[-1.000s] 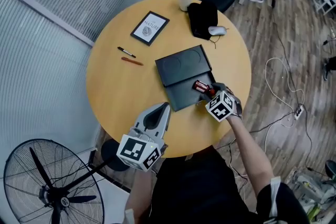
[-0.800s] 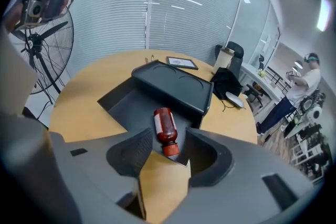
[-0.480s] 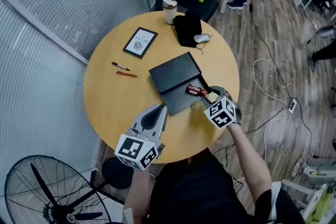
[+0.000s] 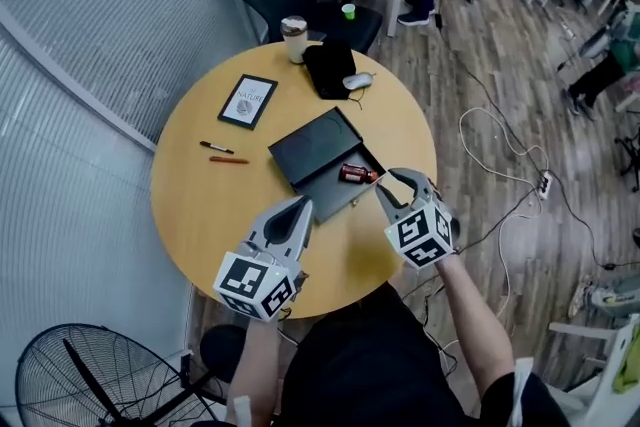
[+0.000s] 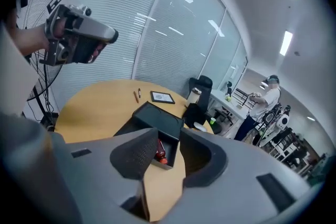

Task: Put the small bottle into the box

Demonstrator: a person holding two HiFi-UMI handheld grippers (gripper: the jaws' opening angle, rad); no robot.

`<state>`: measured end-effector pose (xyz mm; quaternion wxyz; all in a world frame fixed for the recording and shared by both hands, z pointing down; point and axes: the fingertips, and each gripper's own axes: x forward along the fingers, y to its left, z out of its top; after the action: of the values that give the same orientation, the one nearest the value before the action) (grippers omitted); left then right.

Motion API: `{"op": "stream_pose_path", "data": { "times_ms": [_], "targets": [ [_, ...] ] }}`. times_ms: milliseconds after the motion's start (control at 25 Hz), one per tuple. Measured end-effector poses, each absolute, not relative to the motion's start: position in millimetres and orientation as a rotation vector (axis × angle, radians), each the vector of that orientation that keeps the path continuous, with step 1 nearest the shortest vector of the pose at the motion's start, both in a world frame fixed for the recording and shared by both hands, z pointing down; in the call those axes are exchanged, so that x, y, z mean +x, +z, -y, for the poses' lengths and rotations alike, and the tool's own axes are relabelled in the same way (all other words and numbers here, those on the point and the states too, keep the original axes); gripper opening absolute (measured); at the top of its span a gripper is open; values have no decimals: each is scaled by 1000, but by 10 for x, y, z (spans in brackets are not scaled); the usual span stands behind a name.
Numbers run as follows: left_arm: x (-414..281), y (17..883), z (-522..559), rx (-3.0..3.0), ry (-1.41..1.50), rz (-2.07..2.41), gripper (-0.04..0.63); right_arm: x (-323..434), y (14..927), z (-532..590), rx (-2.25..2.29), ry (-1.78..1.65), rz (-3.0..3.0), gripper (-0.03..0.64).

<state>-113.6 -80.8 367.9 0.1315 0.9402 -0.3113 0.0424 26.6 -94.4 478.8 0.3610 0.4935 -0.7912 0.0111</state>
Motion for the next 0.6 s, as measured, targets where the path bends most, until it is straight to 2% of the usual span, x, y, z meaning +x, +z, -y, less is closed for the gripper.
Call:
{"op": "stream_pose_path", "data": {
  "times_ms": [600],
  "targets": [
    [-899, 3535, 696, 2839, 152, 763, -5, 16, 3788, 539, 1363, -310, 2027, 40]
  ]
}}
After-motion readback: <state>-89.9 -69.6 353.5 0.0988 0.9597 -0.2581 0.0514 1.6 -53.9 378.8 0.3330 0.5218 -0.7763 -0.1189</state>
